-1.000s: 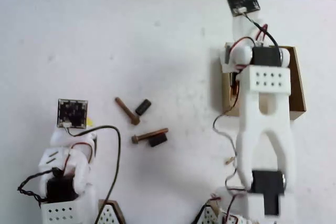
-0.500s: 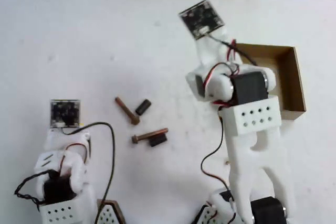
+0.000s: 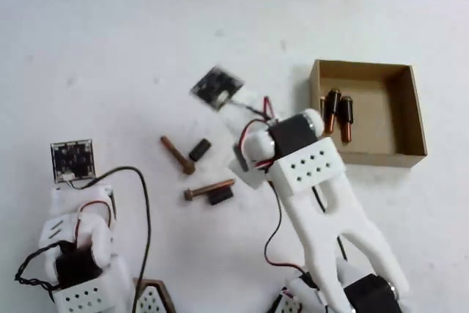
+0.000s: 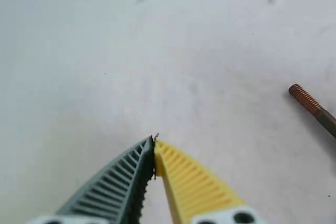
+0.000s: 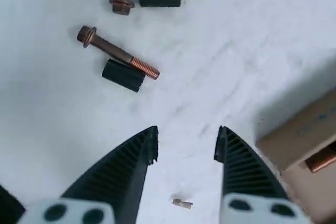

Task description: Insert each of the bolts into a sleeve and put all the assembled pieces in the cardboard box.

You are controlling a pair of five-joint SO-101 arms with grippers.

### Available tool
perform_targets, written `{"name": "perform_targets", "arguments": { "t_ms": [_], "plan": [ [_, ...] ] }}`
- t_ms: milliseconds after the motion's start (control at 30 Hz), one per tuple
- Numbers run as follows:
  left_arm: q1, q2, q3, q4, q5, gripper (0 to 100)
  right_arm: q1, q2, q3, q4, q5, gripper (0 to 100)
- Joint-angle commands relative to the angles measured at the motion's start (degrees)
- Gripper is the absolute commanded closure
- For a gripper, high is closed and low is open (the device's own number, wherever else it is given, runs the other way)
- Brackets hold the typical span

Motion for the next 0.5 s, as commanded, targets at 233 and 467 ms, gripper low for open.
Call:
{"name": "perform_targets", "arguments": {
  "t_ms": [233,467],
  "plan": [
    [-0.75,-0.57,-1.41,0.09,-0.62,98,-0.57,-1.71,10.90,-9.45,25.49,83.3],
    [-6.99,-0.57,-0.35,0.00,-0.62,98,-1.98,-1.71,16.70,-15.69,32.35,83.3]
  ]
}}
